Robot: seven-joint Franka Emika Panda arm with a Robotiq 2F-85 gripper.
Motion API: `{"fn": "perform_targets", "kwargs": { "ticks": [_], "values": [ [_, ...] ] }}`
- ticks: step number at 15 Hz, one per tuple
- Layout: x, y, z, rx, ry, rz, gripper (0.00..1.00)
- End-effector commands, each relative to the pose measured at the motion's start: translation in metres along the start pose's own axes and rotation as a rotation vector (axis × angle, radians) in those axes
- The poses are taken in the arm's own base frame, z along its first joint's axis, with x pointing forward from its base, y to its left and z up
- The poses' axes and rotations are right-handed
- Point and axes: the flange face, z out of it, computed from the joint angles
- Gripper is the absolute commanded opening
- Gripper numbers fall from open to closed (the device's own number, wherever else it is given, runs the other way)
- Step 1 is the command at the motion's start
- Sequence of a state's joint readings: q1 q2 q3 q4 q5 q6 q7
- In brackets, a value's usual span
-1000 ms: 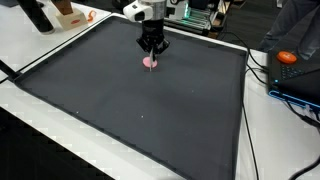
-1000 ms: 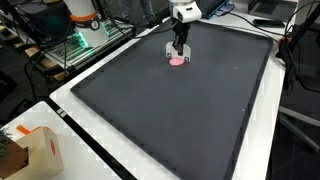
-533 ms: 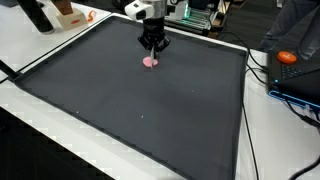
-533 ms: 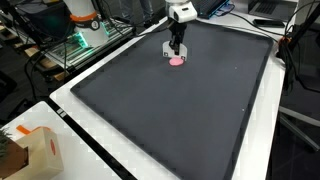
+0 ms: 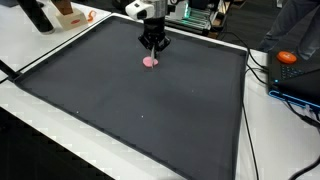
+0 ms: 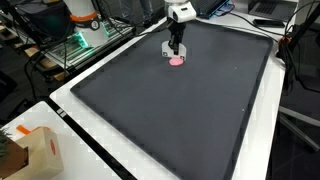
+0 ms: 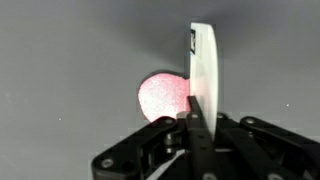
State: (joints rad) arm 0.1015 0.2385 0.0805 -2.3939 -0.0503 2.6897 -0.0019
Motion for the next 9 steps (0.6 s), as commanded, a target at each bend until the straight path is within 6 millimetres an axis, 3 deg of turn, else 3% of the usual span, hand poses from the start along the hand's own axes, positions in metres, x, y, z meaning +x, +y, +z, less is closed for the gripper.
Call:
{"fn": "perform_targets", "kwargs": {
  "ticks": [1, 9],
  "values": [
    [0.013, -0.003, 0.028, 0.003, -0.008, -0.028, 0.01],
    [0.049, -0.004, 0.023, -0.018, 0.023, -0.065, 0.01]
  ]
}}
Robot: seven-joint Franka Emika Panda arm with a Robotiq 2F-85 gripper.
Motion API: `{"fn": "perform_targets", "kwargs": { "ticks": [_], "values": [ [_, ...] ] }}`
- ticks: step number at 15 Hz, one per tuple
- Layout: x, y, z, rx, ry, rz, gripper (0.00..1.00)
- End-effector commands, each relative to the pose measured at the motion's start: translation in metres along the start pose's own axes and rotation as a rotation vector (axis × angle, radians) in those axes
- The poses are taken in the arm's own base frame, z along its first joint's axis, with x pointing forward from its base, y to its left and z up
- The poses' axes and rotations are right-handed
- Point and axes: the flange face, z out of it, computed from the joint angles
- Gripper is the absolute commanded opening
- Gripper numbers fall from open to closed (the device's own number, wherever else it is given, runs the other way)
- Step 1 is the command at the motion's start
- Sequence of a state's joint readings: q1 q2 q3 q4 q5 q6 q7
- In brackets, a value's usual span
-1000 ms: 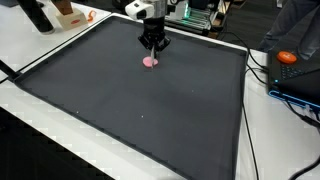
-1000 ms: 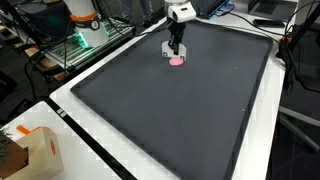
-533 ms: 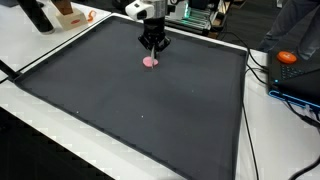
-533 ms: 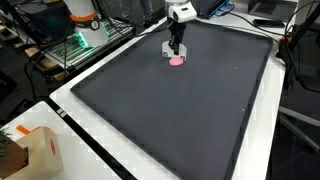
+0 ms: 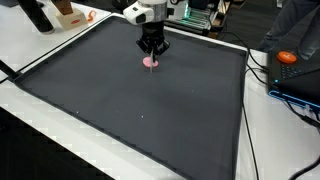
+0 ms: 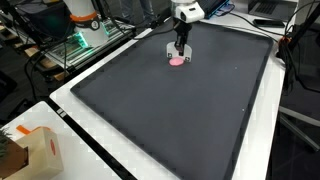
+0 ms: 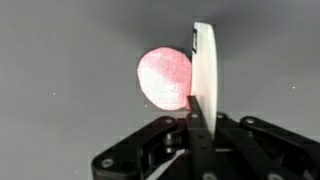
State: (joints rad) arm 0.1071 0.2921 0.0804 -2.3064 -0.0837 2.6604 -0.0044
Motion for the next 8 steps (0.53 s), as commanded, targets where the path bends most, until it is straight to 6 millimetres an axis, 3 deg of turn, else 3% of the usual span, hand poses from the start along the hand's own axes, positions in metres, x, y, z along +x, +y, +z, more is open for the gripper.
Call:
{"fn": "perform_targets", "kwargs": {
  "ticks": [1, 8],
  "values": [
    [0.027, -0.003, 0.024, -0.006, 0.020, -0.037, 0.01],
    [0.055, -0.004, 0.025, -0.004, 0.056, -0.048, 0.01]
  ]
}}
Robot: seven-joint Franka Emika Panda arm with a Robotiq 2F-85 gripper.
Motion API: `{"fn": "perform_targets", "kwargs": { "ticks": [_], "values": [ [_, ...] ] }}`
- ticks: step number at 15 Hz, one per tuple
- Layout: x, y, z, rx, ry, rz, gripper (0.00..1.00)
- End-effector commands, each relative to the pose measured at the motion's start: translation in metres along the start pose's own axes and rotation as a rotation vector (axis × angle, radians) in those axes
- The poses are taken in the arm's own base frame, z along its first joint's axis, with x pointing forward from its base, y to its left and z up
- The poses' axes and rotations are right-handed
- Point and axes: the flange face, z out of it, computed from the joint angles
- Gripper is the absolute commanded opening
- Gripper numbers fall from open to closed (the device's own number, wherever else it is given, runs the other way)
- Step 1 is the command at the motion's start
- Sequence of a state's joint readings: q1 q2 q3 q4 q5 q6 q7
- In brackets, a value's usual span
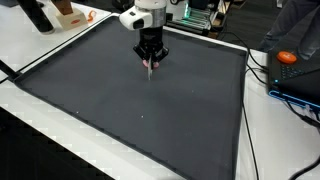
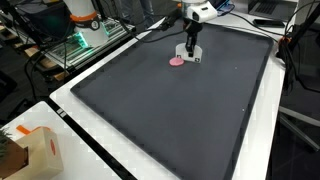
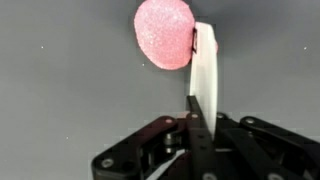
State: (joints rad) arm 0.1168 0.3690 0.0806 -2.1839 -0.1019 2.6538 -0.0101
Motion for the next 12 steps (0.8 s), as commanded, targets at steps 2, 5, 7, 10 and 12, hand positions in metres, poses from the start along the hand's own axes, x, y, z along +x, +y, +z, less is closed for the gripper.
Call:
{"fn": "perform_targets", "kwargs": {
  "ticks": [2, 5, 7, 10, 12],
  "values": [
    [0.020, -0.001, 0.027, 0.008, 0.016, -0.018, 0.01],
    [0.023, 0.001, 0.024, 0.011, 0.030, -0.010, 0.01],
    [0.027, -0.001, 0.022, 0.010, 0.041, -0.015, 0.01],
    [0.033, -0.006, 0.022, 0.024, 0.053, -0.026, 0.01],
    [0.034, -0.011, 0.023, 0.049, 0.040, -0.035, 0.01]
  ]
}}
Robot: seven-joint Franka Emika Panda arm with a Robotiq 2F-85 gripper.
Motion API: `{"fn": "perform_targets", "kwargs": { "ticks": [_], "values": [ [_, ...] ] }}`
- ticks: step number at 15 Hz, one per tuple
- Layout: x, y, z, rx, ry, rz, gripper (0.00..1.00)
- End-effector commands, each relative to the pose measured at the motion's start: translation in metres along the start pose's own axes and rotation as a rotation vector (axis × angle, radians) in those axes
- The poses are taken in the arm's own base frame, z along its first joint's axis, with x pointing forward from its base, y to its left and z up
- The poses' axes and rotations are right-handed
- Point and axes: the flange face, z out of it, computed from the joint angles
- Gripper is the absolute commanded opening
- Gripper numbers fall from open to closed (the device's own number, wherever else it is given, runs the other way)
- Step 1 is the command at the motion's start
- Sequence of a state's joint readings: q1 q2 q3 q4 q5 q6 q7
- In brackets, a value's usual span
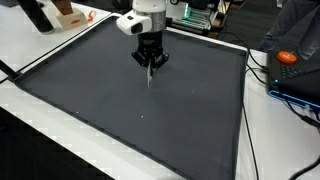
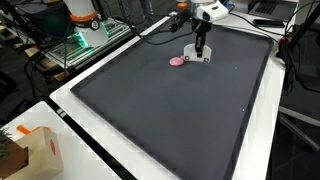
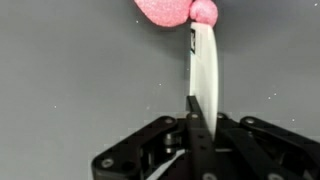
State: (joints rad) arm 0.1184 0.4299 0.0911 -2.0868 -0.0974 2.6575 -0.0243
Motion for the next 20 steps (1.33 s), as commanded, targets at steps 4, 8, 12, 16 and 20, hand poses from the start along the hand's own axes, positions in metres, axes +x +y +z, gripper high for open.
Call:
{"fn": "perform_targets", "kwargs": {
  "ticks": [4, 8, 12, 16, 20],
  "values": [
    [0.000, -0.012, 0.022, 0.051, -0.042, -0.026, 0.01],
    [-0.002, -0.013, 0.004, 0.031, -0.014, -0.019, 0.01],
    [-0.006, -0.020, -0.022, 0.014, 0.022, -0.015, 0.01],
    [-0.008, -0.036, -0.058, -0.024, 0.060, 0.014, 0.01],
    [-0.006, -0.059, -0.097, -0.093, 0.063, 0.038, 0.01]
  ]
}}
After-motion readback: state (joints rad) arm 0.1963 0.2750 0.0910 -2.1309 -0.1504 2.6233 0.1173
